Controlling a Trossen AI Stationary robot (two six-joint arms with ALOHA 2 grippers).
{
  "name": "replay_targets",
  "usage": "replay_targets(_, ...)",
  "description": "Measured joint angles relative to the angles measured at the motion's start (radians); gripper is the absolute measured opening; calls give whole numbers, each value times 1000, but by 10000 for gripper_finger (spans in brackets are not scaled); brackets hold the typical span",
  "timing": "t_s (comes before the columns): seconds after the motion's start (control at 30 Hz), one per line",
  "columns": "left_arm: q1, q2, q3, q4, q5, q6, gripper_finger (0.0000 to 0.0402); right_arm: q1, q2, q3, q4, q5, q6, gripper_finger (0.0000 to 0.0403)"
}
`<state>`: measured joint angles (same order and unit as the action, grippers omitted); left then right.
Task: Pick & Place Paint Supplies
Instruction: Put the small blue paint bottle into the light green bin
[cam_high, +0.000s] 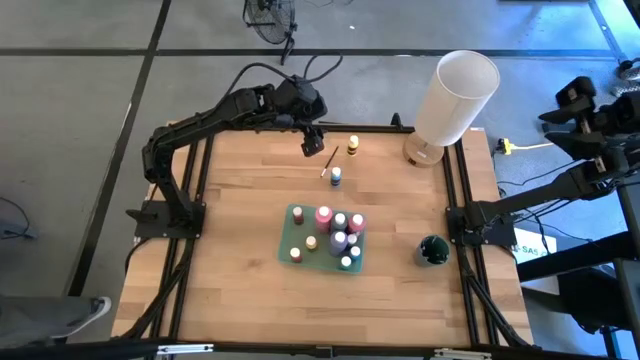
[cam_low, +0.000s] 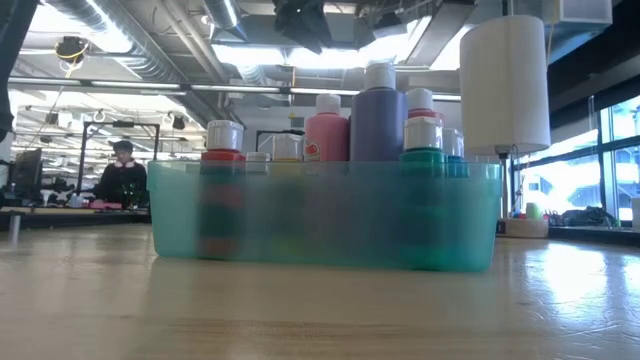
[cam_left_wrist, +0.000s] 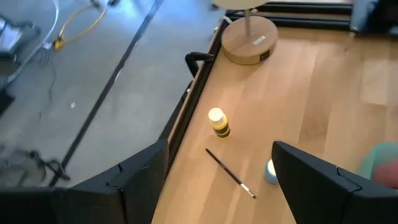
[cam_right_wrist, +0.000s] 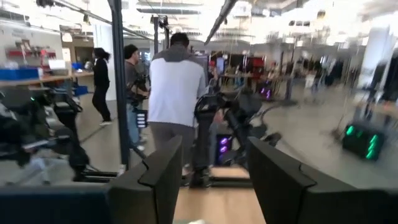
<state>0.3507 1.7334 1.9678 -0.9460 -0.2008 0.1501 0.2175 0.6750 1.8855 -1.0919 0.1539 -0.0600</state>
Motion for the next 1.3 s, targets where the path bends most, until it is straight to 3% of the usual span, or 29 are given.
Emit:
replay_targets(0.17, 16, 0, 0, 8, -30, -168, 283, 0, 1, -19, -9, -6, 87, 178)
replay_targets(0.47, 59, 65, 1, 31, 183, -551, 281, 0, 1, -20, -13, -45, 28, 178)
replay_targets(0.63, 18, 153, -1, 40, 205, -676, 273, 0, 1, -20, -2, -142, 19, 178)
replay_targets(0.8, -8, 206, -1, 9, 263, -829, 264, 0, 1, -15, 4, -158, -9, 178)
replay_targets(1.0, -31, 241, -1, -52, 220, -982, 258, 0, 1, -15, -5, -158, -42, 178)
replay_targets(1.1, -30, 254, 0, -53, 144, -1081, 257, 0, 1, -15, -31, -158, -55, 178)
replay_targets(1.3, -47, 276, 0, -48, 19, -1068, 257, 0, 1, -15, -88, -158, -90, 178)
